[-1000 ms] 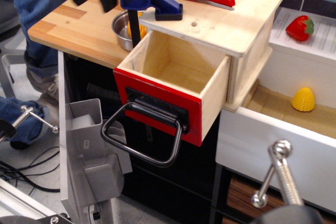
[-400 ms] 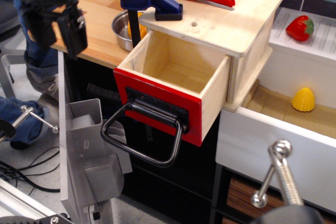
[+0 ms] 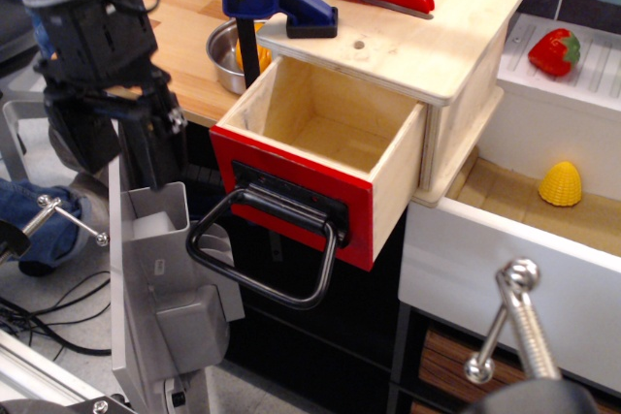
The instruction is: Close drawer of box
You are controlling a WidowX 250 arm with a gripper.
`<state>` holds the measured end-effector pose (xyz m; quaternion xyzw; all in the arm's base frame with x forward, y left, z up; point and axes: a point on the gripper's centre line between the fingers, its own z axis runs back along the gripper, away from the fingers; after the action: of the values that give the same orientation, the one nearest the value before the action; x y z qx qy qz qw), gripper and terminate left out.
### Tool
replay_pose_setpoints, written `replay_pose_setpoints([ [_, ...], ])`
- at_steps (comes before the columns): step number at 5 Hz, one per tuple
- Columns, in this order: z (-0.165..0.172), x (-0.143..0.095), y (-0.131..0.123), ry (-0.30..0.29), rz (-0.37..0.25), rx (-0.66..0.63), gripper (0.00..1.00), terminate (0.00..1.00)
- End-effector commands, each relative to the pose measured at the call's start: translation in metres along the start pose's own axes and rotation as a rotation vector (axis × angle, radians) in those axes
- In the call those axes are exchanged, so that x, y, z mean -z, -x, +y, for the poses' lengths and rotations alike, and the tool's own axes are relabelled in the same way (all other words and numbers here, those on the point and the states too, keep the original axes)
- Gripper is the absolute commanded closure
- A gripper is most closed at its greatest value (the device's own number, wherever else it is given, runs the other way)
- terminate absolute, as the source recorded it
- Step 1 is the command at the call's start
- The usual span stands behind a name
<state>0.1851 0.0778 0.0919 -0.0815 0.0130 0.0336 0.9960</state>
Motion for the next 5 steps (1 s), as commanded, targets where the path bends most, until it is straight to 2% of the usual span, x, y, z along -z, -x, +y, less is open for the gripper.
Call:
replay_pose_setpoints([
  [1, -0.038, 0.015, -0.004, -0.007, -0.055, -0.077, 0.0, 0.0],
  [3, -0.06, 0.023, -0.046, -0.033, -0.138, -0.117, 0.0, 0.0],
  [4, -0.056, 0.013, -0.066, -0.032, -0.173, -0.1, 0.0, 0.0],
  [5, -0.051, 0.014, -0.084, -0.048, -0.228, -0.062, 0.0, 0.0],
])
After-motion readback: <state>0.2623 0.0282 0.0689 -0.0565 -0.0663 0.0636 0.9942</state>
